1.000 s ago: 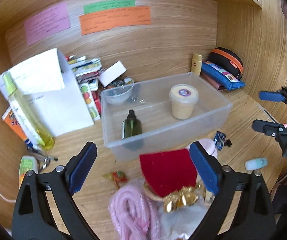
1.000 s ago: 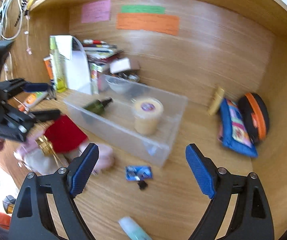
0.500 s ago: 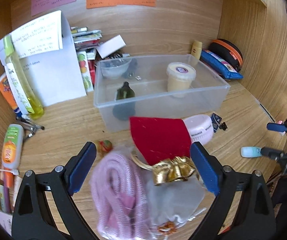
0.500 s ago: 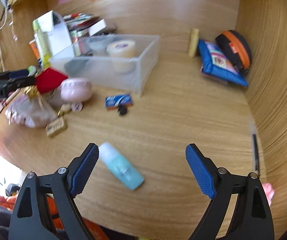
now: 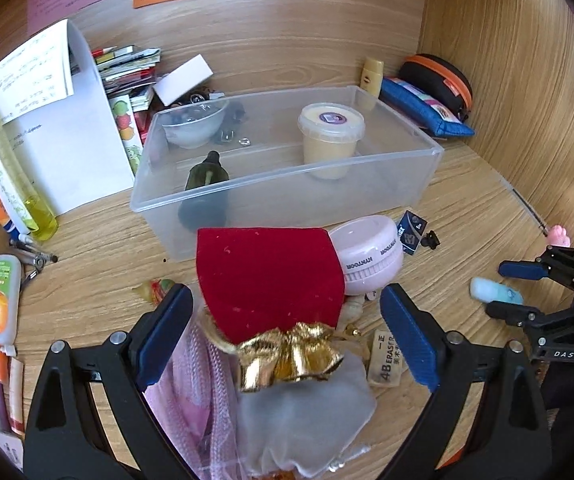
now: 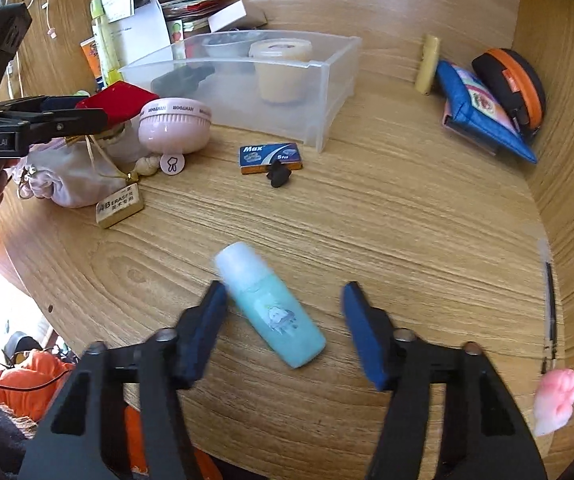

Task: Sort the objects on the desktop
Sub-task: 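Grasp the red velvet pouch with the left tool while the right tool grasps the blue-green bottle, then carry the red pouch and blue-green bottle over the clear box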

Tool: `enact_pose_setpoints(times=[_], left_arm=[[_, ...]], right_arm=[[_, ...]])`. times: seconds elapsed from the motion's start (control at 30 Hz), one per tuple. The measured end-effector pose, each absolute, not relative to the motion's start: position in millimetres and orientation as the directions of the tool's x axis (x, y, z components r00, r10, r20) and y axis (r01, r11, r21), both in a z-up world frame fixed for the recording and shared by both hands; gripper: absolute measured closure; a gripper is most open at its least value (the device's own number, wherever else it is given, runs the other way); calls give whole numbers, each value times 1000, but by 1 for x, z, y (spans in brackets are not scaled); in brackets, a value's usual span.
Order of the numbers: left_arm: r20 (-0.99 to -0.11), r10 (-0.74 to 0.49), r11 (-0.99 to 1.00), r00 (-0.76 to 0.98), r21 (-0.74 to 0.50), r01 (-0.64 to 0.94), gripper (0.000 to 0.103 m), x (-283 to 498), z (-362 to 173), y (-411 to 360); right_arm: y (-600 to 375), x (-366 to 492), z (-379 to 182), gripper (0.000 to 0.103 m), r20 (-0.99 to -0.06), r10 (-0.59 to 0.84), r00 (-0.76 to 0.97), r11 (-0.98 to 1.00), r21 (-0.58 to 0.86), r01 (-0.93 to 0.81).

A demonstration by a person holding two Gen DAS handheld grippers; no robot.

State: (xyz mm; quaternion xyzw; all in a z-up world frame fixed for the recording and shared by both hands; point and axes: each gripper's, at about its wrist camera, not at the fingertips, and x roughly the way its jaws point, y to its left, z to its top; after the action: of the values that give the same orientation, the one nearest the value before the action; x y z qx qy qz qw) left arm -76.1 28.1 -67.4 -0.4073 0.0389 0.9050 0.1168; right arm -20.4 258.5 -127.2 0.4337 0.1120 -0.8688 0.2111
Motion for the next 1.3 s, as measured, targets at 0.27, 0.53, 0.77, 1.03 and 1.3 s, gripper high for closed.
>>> enact_pose_setpoints(times=[0.27,0.53,0.77,1.03,1.3], left_arm=[[-783,158,-962,-602,16,-273,7,-92,-75,37],[-826,153,-949,-543,31,-315,10,-97,-74,31],[-851,121,-938,-512,71,-340,44,-105,-80,31],[-806,146,-944,-574,60,-324,52,-97,-64,29],[-757,170,-953,-630,38,-302,52,-87,-44,20]], right_arm=[[255,-24,-126,80,-794,-293,-532,-880,6,475],[255,-28,-125,80,-783,-364,-504,-867,87,491],[261,-32,-125,80,-771,-414,-484,-859,156,488],[268,-33,-110,80,-740,-434,-514,-861,173,479],[269,-46,-91,80,-714,-440,-544,-864,172,474]])
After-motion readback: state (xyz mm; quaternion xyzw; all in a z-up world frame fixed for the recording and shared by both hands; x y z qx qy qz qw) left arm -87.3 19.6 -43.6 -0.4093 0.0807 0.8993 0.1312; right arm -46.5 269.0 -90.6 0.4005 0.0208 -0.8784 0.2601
